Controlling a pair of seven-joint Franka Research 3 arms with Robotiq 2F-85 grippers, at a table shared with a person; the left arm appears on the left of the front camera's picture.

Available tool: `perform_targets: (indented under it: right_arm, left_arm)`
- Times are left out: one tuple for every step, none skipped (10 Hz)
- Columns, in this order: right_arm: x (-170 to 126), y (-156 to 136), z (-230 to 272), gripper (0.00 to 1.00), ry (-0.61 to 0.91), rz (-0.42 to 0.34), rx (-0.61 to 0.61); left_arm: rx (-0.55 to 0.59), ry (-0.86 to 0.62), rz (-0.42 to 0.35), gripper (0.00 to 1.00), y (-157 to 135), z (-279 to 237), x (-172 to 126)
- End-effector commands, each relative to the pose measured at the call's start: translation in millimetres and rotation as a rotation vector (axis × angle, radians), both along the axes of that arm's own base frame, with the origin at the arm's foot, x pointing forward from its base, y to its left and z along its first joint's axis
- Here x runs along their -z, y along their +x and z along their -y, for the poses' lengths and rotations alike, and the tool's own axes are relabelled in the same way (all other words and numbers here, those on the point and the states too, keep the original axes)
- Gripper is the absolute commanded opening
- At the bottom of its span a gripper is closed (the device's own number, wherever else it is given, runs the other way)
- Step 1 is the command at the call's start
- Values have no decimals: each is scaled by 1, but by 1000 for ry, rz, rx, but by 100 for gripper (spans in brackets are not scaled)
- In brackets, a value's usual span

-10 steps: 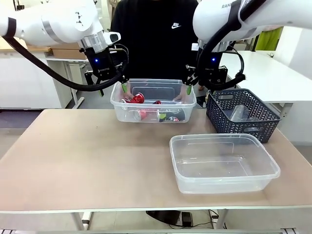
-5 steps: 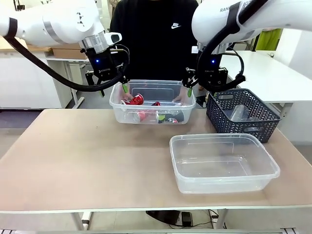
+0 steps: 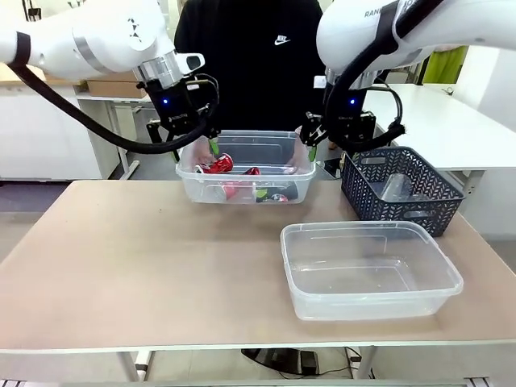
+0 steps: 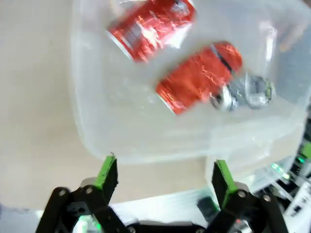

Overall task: Sort the waste into each basket.
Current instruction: Pick up the Organizing box on the right side of the table and lift it.

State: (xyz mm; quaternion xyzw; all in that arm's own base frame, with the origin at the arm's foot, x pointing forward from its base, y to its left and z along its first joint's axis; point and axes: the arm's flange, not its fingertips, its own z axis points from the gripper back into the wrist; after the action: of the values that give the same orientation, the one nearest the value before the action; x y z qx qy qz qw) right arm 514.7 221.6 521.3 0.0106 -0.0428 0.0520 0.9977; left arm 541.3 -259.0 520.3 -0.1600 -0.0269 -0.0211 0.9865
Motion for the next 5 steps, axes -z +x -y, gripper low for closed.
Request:
perform_targets:
  right_arm:
    - [19, -92, 37, 100, 38, -46, -48]
    - [23, -127, 65, 100, 31, -37, -30]
    - [30, -156, 95, 100, 59, -38, -68]
    - [39, -169, 116, 100, 41, -53, -24]
    - [50, -176, 135, 100, 7, -42, 37]
  left_arm:
    - [-182, -23, -6, 100, -89, 38, 23]
    - [-203, -33, -11, 100, -119, 67, 36]
    - [-160, -1, -7, 100, -141, 108, 61]
    - [-89, 46, -23, 100, -152, 141, 79]
    - [-131, 69, 6, 100, -152, 164, 88]
